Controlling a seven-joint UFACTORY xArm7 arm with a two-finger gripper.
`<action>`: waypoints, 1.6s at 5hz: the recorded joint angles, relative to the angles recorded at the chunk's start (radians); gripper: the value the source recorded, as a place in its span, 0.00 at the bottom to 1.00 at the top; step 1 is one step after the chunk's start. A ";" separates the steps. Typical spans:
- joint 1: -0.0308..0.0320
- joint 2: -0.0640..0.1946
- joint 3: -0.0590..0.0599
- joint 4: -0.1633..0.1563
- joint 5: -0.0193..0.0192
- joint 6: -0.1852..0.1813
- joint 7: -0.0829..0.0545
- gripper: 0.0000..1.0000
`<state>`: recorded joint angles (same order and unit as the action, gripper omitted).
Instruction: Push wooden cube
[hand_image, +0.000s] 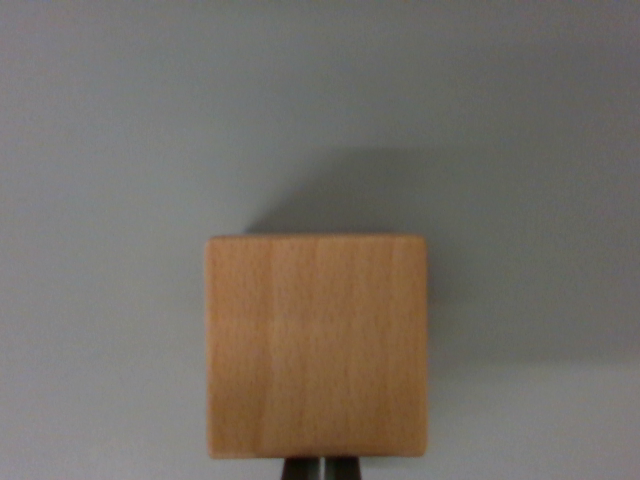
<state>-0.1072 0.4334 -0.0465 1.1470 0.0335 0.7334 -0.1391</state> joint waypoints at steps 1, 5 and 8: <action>0.0000 0.000 0.000 0.000 0.0000 0.000 0.000 1.00; 0.0022 0.058 0.003 0.094 0.0007 0.035 0.006 1.00; 0.0041 0.109 0.006 0.174 0.0013 0.065 0.012 1.00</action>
<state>-0.1031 0.5422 -0.0408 1.3211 0.0348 0.7987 -0.1273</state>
